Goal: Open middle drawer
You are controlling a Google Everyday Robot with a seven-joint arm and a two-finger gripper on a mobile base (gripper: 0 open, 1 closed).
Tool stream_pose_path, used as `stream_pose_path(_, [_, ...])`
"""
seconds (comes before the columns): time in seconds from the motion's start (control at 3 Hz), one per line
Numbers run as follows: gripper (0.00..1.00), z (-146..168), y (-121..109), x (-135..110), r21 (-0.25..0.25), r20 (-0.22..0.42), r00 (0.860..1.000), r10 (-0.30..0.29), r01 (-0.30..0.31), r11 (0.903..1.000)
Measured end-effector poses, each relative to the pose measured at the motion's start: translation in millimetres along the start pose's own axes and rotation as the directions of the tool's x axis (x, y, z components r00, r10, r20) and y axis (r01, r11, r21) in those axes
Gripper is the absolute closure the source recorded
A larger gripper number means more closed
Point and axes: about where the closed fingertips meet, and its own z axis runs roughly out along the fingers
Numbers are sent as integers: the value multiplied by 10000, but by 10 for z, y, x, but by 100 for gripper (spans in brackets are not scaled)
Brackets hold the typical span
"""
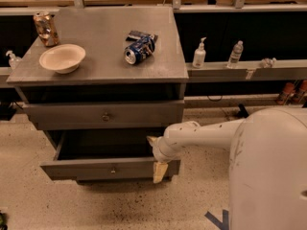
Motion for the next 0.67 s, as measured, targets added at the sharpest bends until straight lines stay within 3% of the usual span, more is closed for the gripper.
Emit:
stream_pose_path(0.33, [14, 21, -188, 43, -171, 76, 9998, 170, -169, 9997])
stream_pose_path(0.67, [37, 17, -397, 67, -46, 234, 9986, 471, -470, 9989])
